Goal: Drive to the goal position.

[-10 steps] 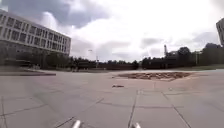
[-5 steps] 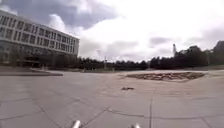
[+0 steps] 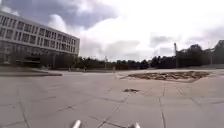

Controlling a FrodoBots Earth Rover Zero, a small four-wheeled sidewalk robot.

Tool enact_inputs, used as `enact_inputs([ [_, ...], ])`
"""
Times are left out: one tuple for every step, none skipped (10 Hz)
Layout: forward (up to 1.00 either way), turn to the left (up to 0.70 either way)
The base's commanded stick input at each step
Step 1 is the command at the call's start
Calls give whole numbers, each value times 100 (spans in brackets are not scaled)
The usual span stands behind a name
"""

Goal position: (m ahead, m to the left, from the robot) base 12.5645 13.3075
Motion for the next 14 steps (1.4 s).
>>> enact_inputs([
  [70, 2],
  [70, 2],
  [70, 2],
  [70, 2],
  [70, 2],
  [70, 2],
  [70, 3],
  [70, 2],
  [70, 2],
  [70, 2],
  [70, 3],
  [70, 2],
  [70, 2],
  [70, 2],
])
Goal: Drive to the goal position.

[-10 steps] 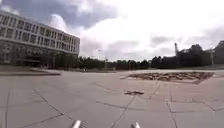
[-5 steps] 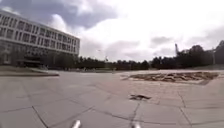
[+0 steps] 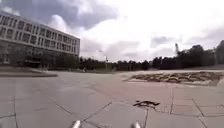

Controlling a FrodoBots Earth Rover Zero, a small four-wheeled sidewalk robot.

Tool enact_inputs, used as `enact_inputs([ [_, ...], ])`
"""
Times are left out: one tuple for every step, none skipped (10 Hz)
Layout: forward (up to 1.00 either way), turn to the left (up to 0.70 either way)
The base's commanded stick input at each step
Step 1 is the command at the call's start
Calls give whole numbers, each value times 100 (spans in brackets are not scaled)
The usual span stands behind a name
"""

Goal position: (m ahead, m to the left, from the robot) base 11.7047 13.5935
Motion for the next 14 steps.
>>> enact_inputs([
  [70, 2],
  [70, 2],
  [70, 3],
  [70, 3],
  [70, 3],
  [70, 2],
  [70, 2],
  [70, 2],
  [70, 2],
  [70, 3],
  [70, 2],
  [70, 2],
  [70, 3],
  [70, 2],
])
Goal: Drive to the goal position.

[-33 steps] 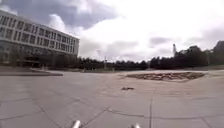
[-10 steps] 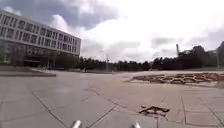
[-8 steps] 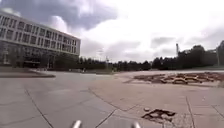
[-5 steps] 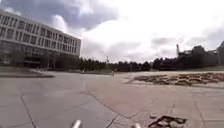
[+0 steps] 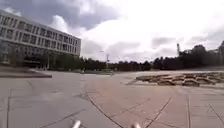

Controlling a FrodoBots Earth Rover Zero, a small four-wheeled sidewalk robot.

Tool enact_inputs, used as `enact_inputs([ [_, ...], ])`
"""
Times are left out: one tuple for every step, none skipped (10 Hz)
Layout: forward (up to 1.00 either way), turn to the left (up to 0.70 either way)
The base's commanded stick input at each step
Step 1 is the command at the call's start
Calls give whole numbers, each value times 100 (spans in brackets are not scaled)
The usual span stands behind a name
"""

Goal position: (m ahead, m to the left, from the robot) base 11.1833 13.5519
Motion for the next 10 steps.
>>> enact_inputs([
  [70, 2],
  [70, 2],
  [70, 2],
  [70, 2],
  [70, 2],
  [70, 2],
  [70, 3],
  [70, 2],
  [70, 3],
  [70, 3],
])
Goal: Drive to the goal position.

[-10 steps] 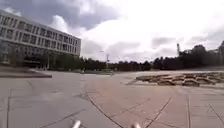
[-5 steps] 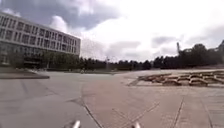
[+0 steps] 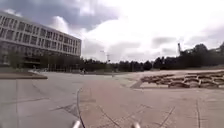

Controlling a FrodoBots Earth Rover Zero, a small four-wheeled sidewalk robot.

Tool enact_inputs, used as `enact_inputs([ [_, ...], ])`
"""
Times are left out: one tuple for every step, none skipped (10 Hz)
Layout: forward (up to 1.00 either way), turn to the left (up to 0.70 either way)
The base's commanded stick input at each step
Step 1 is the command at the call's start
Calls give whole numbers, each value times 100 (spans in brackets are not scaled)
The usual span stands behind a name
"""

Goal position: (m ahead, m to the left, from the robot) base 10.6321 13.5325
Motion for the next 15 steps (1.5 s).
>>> enact_inputs([
  [70, 3],
  [70, 2],
  [70, 3],
  [70, 2],
  [70, 3],
  [70, 2],
  [70, 3],
  [70, 2],
  [70, 3],
  [70, 2],
  [70, 1],
  [70, 0],
  [70, 0],
  [70, 0],
  [70, 0],
])
